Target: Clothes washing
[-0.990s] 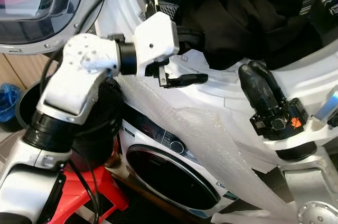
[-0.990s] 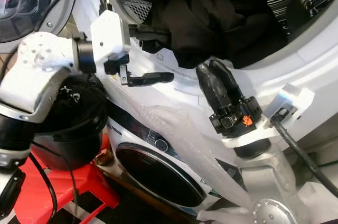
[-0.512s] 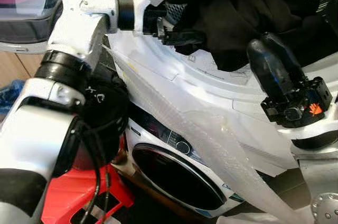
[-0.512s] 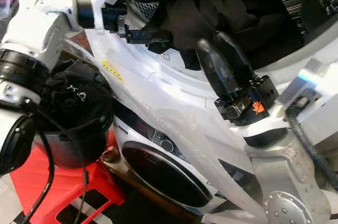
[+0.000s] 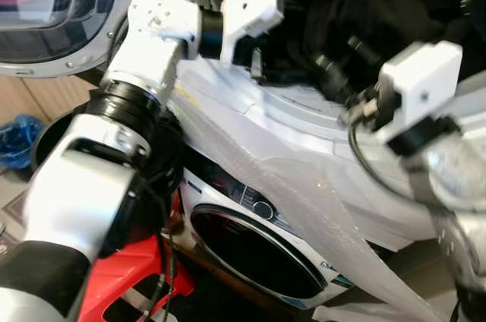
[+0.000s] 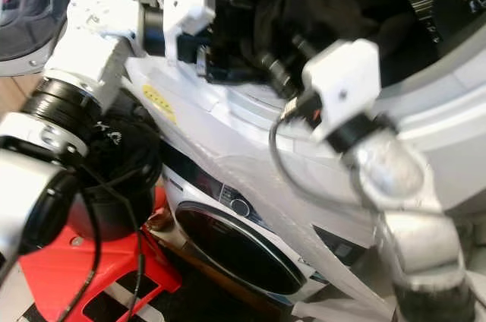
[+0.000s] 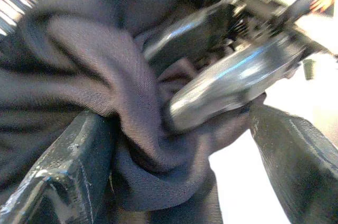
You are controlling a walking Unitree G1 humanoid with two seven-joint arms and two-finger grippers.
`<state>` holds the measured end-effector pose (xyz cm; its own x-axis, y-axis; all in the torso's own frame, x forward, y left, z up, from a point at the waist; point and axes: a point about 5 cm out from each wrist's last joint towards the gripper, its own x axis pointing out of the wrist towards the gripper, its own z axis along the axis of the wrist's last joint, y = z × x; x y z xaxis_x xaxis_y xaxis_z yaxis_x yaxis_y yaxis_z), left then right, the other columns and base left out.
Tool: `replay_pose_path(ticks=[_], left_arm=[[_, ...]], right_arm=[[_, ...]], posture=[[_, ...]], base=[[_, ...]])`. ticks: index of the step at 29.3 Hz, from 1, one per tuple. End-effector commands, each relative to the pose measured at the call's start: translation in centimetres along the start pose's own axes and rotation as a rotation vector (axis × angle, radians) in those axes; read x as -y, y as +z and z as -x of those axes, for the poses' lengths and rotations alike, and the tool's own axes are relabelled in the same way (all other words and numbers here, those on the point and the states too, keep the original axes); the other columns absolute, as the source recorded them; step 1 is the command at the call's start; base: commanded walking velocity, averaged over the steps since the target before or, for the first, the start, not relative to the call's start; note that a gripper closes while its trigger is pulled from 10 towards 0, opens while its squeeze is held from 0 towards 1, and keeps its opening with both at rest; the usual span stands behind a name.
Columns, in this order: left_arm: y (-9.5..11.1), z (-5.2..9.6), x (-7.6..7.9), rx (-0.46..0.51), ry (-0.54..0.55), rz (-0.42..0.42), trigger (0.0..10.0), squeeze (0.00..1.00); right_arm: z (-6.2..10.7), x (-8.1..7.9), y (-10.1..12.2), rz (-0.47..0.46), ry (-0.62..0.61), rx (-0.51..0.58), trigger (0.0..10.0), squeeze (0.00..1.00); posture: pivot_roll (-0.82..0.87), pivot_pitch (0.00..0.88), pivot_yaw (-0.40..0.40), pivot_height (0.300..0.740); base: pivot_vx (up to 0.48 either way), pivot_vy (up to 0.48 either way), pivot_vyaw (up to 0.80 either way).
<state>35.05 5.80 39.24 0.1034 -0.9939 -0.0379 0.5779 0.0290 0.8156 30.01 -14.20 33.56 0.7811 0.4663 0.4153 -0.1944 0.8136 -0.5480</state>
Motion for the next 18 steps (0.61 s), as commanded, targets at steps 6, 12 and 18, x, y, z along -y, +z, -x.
replay_pose_path(ticks=[6,12,18], left_arm=[[1.0,1.7,1.5,0.032,0.017,-0.062,10.0,0.00],[0.1,2.7,5.1,0.064,0.069,0.087,10.0,0.00],[-0.4,2.5,7.9,0.081,0.077,0.197,10.0,0.00]], right_arm=[[-4.3,3.2,0.1,0.277,-0.172,-0.096,10.0,0.00],[-8.0,5.3,0.4,0.122,-0.283,-0.137,10.0,0.00],[-10.3,7.4,1.1,-0.270,-0.492,-0.132,10.0,0.00]], posture=[[0.08,0.186,-0.067,0.740],[0.06,0.179,-0.055,0.740],[0.08,0.178,-0.060,0.740]], base=[[0.000,0.000,0.00],[0.000,0.000,0.00],[0.000,0.000,0.00]])
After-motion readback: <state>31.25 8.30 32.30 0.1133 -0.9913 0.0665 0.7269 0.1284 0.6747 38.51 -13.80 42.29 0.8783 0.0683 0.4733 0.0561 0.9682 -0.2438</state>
